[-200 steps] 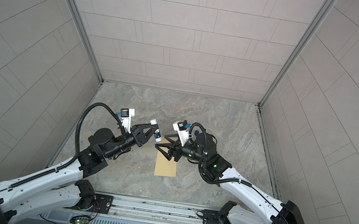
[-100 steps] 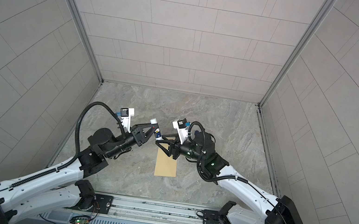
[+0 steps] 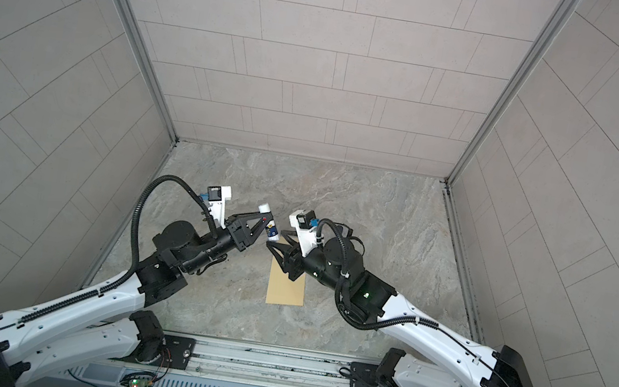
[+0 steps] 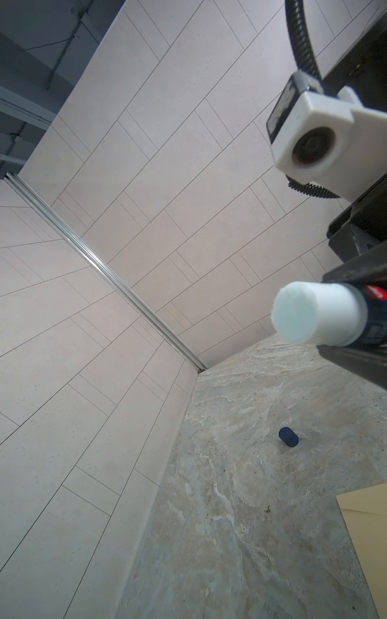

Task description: Place the letter into the envelope and seal it

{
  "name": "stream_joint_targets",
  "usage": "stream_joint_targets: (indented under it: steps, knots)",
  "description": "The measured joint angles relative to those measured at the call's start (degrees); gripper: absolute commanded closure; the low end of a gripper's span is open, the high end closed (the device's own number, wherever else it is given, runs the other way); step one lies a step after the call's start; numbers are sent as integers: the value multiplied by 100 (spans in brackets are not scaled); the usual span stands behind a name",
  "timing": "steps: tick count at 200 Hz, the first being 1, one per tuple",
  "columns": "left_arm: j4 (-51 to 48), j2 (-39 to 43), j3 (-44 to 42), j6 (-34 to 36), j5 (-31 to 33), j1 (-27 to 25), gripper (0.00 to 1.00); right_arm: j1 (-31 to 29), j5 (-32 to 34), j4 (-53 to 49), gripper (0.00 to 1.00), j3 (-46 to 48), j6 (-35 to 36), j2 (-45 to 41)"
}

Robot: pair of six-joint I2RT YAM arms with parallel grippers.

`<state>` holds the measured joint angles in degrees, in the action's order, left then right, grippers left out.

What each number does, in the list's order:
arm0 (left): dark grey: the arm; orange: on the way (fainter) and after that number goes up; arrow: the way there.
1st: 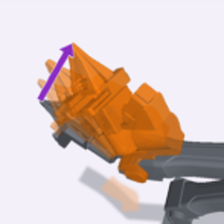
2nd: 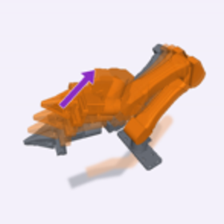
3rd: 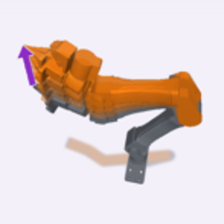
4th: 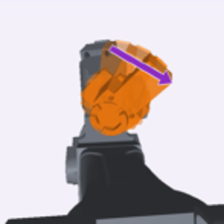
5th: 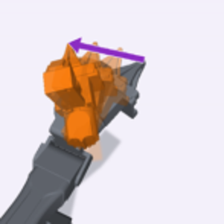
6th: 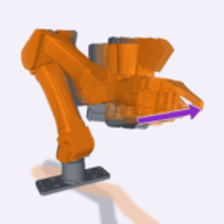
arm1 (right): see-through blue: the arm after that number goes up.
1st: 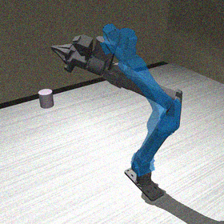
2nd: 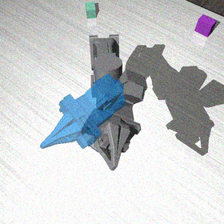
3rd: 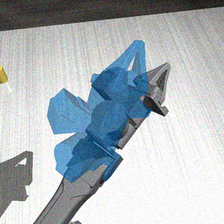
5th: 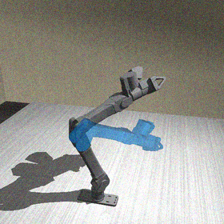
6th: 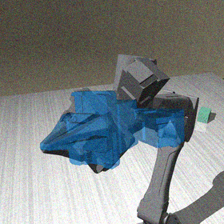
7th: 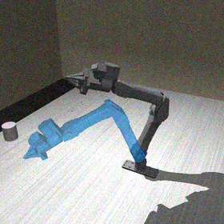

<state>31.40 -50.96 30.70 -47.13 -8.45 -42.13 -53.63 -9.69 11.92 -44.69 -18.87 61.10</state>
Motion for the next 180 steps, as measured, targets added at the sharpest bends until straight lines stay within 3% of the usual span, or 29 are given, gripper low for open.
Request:
stream_joint_targets:
  steps: [88,180]
  knots:
    - [-7,0,0,-2,59,0,100,-291,706,-361,63,-315,254,310]
    - [9,-13,0,-2,125,13,100,-411,1200,-535,100,-472,133,444]
